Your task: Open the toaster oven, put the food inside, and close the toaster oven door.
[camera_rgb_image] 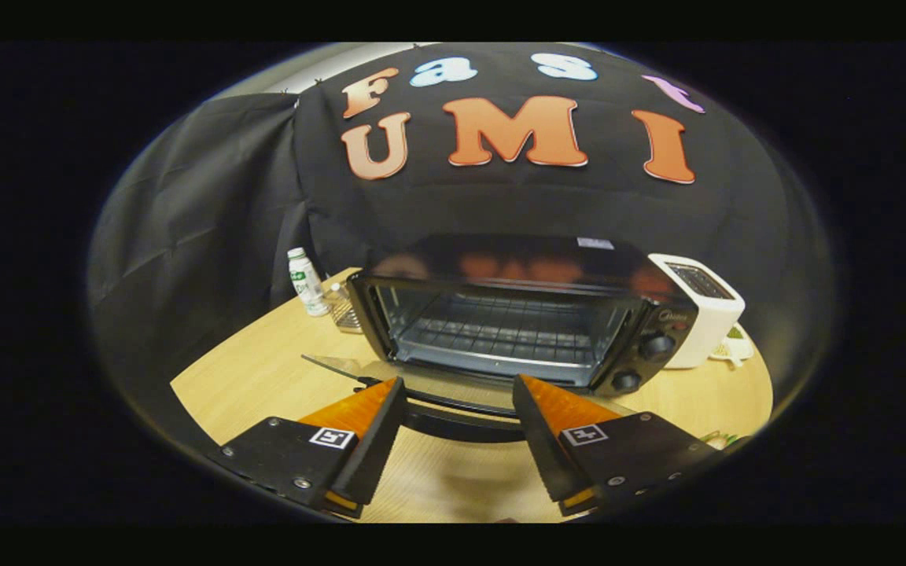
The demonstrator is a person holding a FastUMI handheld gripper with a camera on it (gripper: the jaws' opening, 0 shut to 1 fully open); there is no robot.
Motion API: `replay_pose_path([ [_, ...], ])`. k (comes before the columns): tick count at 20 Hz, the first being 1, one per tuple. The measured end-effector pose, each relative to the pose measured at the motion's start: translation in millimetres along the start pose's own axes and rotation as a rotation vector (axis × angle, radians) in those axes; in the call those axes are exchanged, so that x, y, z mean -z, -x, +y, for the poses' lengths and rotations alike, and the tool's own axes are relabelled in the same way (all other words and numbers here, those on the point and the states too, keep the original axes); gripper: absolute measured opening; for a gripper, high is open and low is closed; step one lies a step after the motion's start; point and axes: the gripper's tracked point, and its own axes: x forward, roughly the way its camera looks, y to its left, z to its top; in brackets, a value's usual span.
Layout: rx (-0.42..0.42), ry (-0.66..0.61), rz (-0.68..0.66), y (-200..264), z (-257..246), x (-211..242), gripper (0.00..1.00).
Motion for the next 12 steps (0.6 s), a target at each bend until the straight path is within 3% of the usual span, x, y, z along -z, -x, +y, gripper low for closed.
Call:
replay_pose_path([
  [12,-0.001,0.006,0.322,-17.1,9.3,99.4,0.81],
])
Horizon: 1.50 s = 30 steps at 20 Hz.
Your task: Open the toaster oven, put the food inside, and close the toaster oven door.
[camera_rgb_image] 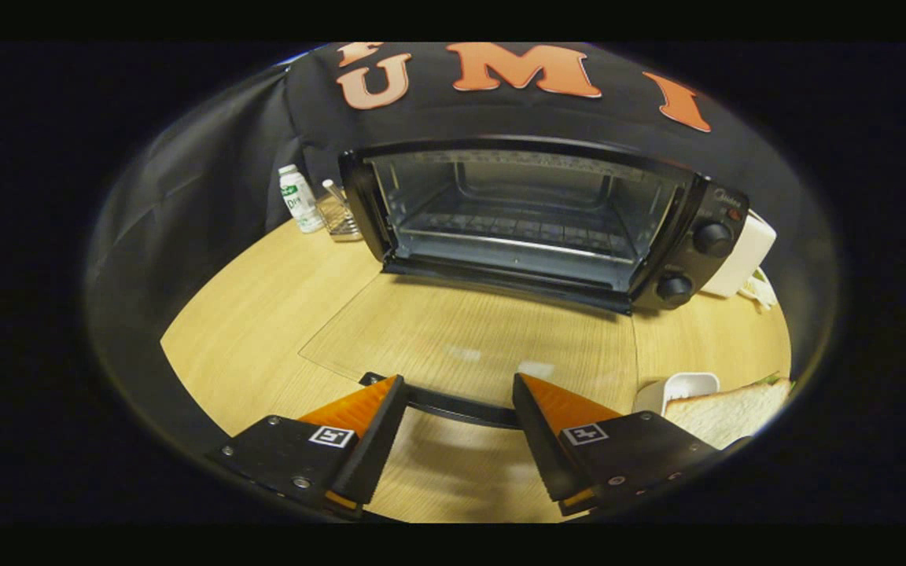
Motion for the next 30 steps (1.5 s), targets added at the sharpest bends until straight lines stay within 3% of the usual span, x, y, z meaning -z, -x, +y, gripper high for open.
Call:
replay_pose_path([
  [7,-0.048,-0.087,-0.019,20.0,-5.3,-6.0,0.80],
  [13,-0.105,-0.088,-0.110,71.0,-11.5,-24.7,0.82],
  [15,-0.079,-0.082,-0.155,88.2,-29.1,-35.8,0.89],
  [21,0.040,-0.092,-0.222,134.7,-103.6,-49.3,0.95],
  [27,0.171,-0.150,-0.223,168.7,-182.7,-27.6,0.97],
  [30,0.198,-0.200,-0.188,168.7,-207.6,-9.5,0.97],
])
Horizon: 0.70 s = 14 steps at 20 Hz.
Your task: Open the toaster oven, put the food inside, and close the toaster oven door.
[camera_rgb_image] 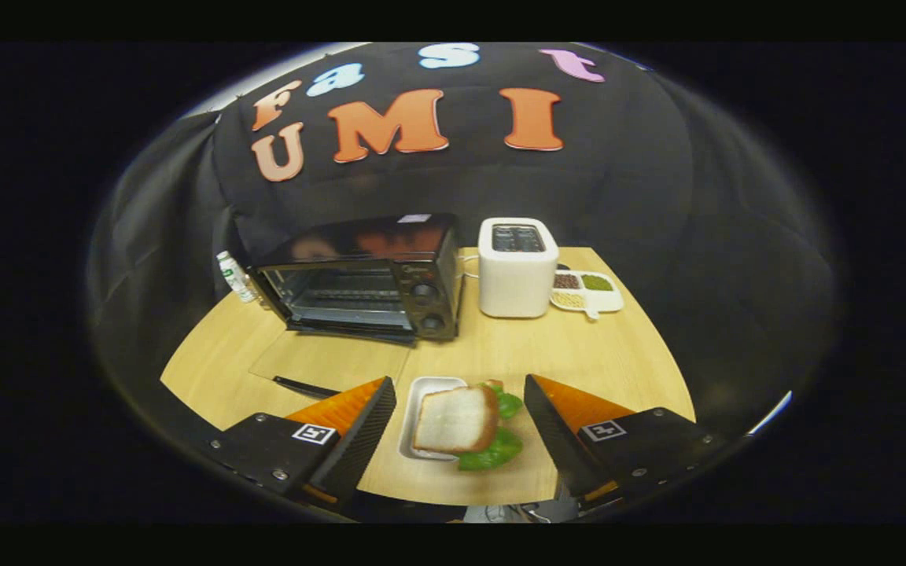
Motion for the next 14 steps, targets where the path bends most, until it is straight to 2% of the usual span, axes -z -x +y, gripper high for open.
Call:
replay_pose_path([
  [5,-0.009,-0.041,0.089,-18.7,-15.2,28.8,0.98],
  [14,-0.129,-0.109,0.296,-54.9,-7.6,71.6,0.96],
])
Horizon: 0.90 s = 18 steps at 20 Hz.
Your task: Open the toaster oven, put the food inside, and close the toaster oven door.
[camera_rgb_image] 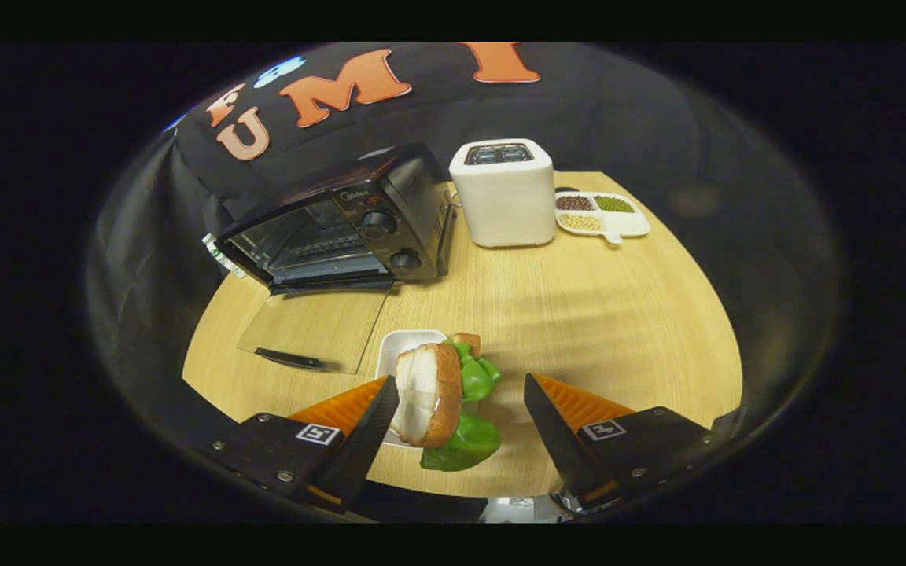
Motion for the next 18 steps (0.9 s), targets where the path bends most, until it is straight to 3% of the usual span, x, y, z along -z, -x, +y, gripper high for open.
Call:
replay_pose_path([
  [4,-0.046,-0.068,0.068,-12.4,5.8,9.8,0.86],
  [8,-0.091,-0.132,0.102,-17.5,19.8,16.6,0.54],
  [11,-0.113,-0.150,0.113,-15.3,26.9,15.1,0.41],
  [13,-0.116,-0.155,0.113,-12.4,29.7,15.5,0.34],
  [18,-0.113,-0.173,0.052,3.7,35.7,0.9,0.31],
])
